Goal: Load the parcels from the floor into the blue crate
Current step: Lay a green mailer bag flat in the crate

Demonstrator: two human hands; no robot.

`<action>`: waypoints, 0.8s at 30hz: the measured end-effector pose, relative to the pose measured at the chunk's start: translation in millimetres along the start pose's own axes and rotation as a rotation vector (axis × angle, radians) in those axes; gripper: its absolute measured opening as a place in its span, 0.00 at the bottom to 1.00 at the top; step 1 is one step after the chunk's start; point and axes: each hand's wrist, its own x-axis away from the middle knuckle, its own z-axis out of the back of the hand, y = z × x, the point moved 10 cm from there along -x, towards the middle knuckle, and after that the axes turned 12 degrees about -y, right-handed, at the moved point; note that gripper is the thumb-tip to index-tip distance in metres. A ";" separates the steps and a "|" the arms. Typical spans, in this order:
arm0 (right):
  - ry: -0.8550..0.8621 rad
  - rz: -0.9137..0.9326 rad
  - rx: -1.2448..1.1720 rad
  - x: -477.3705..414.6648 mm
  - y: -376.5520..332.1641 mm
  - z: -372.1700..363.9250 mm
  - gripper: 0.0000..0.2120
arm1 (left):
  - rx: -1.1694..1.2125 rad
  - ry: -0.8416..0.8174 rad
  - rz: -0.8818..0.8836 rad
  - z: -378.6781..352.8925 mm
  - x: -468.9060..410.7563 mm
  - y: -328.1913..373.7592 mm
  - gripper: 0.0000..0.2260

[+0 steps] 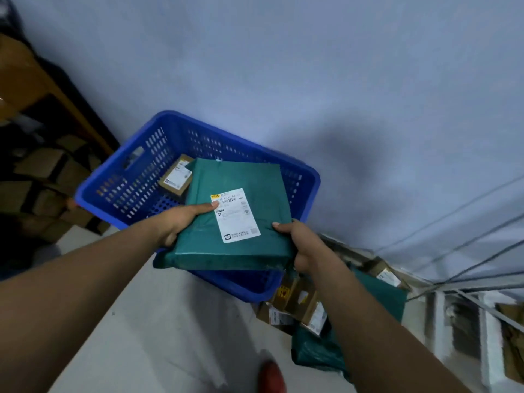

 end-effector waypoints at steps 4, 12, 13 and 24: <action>0.031 -0.095 -0.081 -40.9 14.8 -19.6 0.06 | -0.038 0.018 0.041 35.8 -32.3 13.2 0.28; 0.144 -0.206 -0.189 -139.1 56.3 -37.2 0.05 | -0.089 0.015 0.116 107.1 -120.4 20.0 0.42; 0.172 -0.215 -0.211 -150.5 66.4 -37.1 0.06 | -0.099 0.009 0.126 115.5 -131.1 21.1 0.42; 0.465 -0.144 -0.500 -259.8 125.0 -58.0 0.30 | -0.116 -0.143 0.054 182.4 -248.6 13.2 0.30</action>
